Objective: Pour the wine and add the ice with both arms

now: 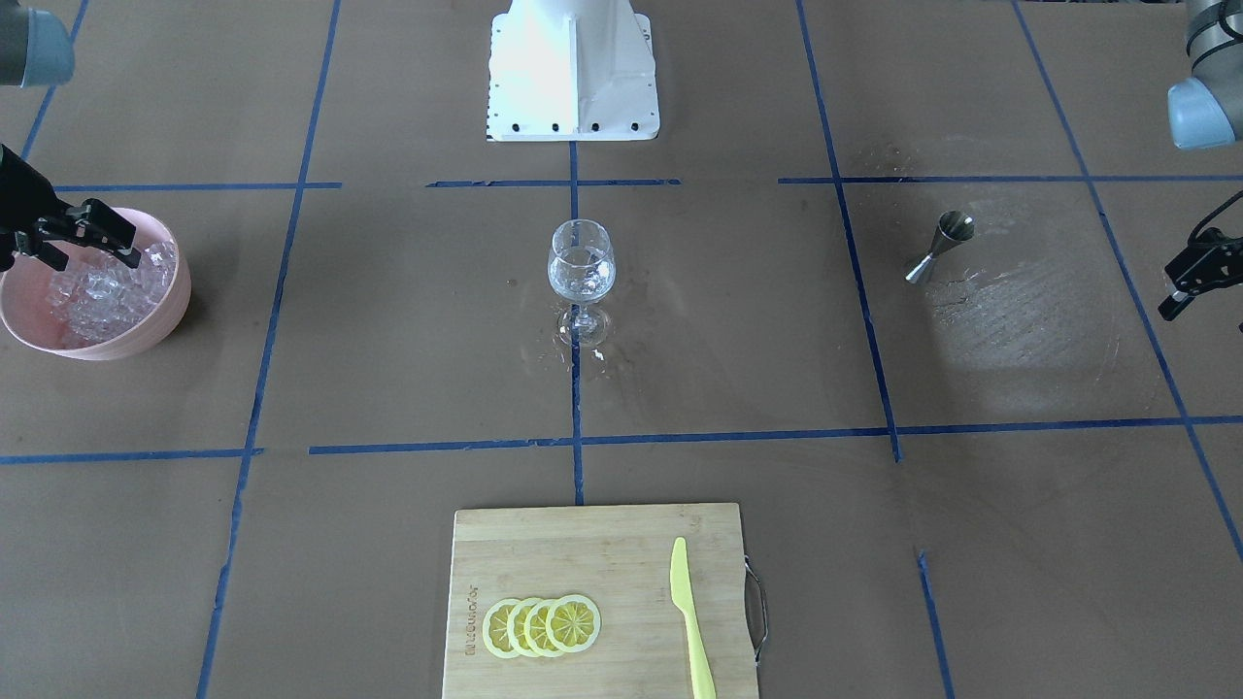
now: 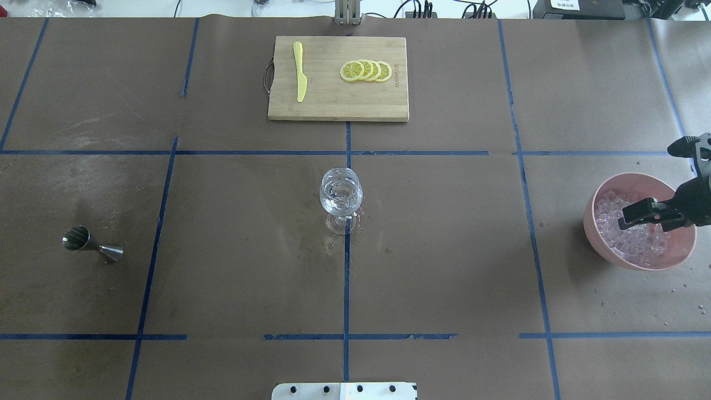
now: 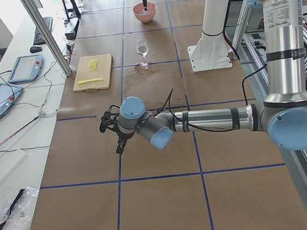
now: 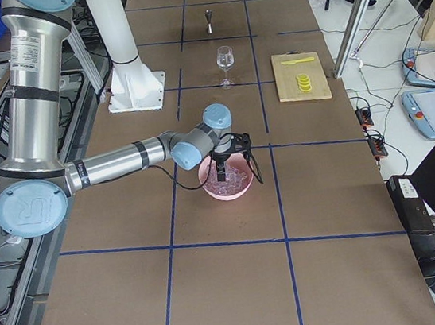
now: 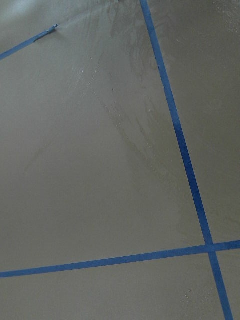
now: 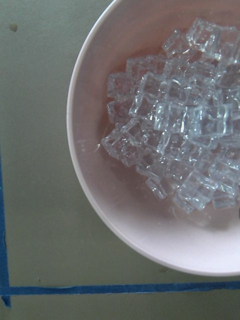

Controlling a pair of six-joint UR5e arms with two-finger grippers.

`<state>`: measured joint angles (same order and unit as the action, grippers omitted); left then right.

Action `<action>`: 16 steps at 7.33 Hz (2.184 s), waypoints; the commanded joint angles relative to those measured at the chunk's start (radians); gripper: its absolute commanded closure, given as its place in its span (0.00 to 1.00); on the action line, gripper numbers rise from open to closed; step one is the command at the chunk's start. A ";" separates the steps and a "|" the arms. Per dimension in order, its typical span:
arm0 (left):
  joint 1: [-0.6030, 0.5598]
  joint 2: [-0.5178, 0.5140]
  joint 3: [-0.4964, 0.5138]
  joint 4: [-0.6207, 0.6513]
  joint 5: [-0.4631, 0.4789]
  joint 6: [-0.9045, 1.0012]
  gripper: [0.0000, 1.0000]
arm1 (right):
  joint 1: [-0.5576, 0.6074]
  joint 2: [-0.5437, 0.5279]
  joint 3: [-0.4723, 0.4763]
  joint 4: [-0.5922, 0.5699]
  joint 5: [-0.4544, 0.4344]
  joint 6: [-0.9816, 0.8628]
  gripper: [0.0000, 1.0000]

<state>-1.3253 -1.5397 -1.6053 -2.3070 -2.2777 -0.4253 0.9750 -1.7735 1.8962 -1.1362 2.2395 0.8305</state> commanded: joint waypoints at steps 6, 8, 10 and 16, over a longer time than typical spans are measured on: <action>-0.002 0.030 -0.042 -0.003 0.006 0.000 0.00 | -0.002 0.016 -0.037 0.003 -0.017 0.002 1.00; -0.003 0.059 -0.044 -0.043 0.007 0.000 0.00 | 0.013 0.020 -0.022 0.006 -0.011 -0.010 1.00; -0.003 0.062 -0.042 -0.057 0.007 0.000 0.00 | 0.085 0.012 0.111 0.015 0.018 -0.017 1.00; -0.002 0.059 -0.039 -0.058 0.007 -0.001 0.00 | -0.219 0.569 0.137 -0.051 -0.161 0.619 1.00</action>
<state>-1.3271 -1.4798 -1.6457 -2.3652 -2.2703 -0.4264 0.8739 -1.3554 2.0562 -1.1514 2.1765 1.2923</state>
